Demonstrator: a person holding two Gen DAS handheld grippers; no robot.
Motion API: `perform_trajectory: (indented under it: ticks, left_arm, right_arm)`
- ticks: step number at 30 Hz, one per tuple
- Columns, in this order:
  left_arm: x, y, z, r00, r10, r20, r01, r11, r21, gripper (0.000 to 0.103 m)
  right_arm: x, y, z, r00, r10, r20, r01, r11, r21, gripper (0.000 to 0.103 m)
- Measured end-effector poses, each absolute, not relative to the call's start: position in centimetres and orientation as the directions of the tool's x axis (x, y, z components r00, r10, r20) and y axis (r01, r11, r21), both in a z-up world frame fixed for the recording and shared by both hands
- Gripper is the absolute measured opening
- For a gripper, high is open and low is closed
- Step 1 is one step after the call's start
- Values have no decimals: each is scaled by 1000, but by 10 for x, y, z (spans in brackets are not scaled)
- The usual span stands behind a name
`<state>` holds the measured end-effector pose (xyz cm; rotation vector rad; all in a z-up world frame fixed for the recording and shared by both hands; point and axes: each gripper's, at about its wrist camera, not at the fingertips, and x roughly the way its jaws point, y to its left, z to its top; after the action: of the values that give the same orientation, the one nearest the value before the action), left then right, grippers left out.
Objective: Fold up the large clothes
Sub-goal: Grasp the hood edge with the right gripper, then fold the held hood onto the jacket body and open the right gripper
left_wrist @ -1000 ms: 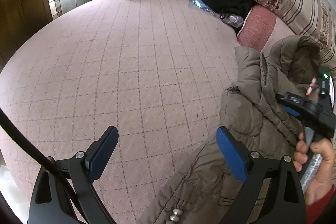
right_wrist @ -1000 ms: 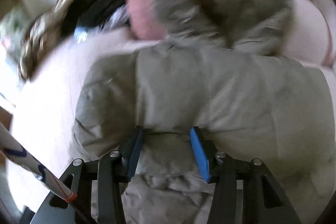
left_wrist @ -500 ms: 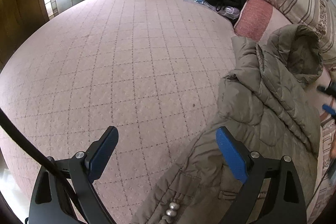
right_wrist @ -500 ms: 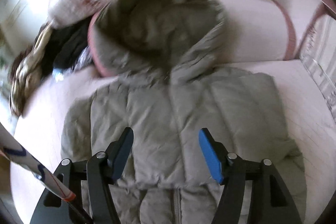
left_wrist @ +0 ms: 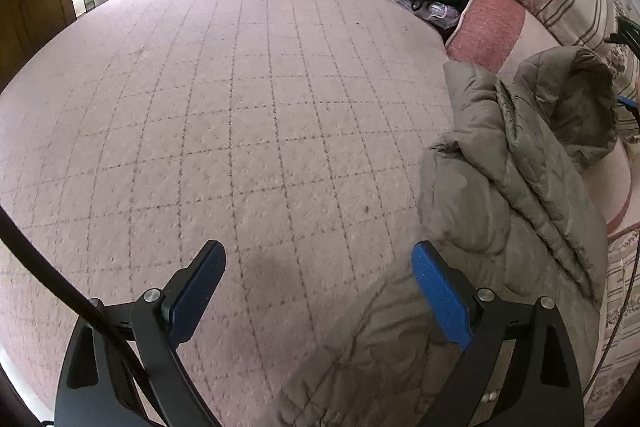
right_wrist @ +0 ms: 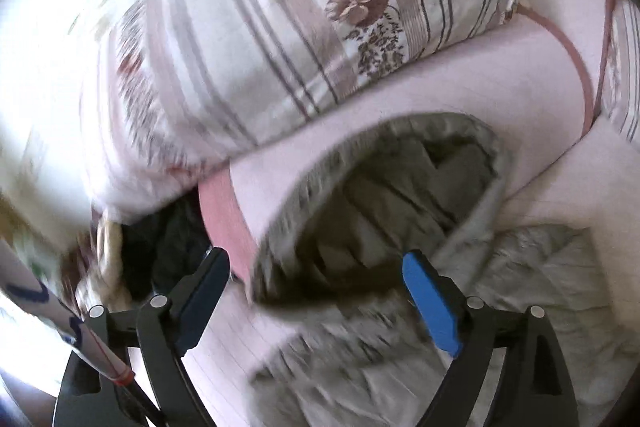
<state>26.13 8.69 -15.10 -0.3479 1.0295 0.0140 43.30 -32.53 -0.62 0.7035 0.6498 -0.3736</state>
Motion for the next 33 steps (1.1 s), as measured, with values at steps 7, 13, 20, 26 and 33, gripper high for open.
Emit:
perform_trajectory:
  ticks: [7, 13, 20, 26, 33]
  left_arm:
    - [271, 82, -160, 499, -155, -853, -176, 945, -275, 94]
    - [266, 83, -155, 500, -172, -849, -176, 939, -294, 94]
    - [250, 88, -139, 536, -183, -824, -164, 935, -314, 94]
    - [238, 106, -132, 545, -224, -808, -169, 915, -367, 94]
    - [237, 116, -127, 557, -233, -797, -182, 903, -390, 94]
  right_arm:
    - [484, -355, -47, 702, -74, -709, 604, 590, 536, 71]
    - [467, -332, -40, 668, -60, -741, 515, 757, 403, 9]
    - [370, -287, -15, 644, -52, -763, 427, 852, 302, 7]
    - [271, -258, -34, 608, 16, -794, 388, 867, 314, 6]
    - [241, -249, -141, 461, 85, -884, 495, 801, 336, 6]
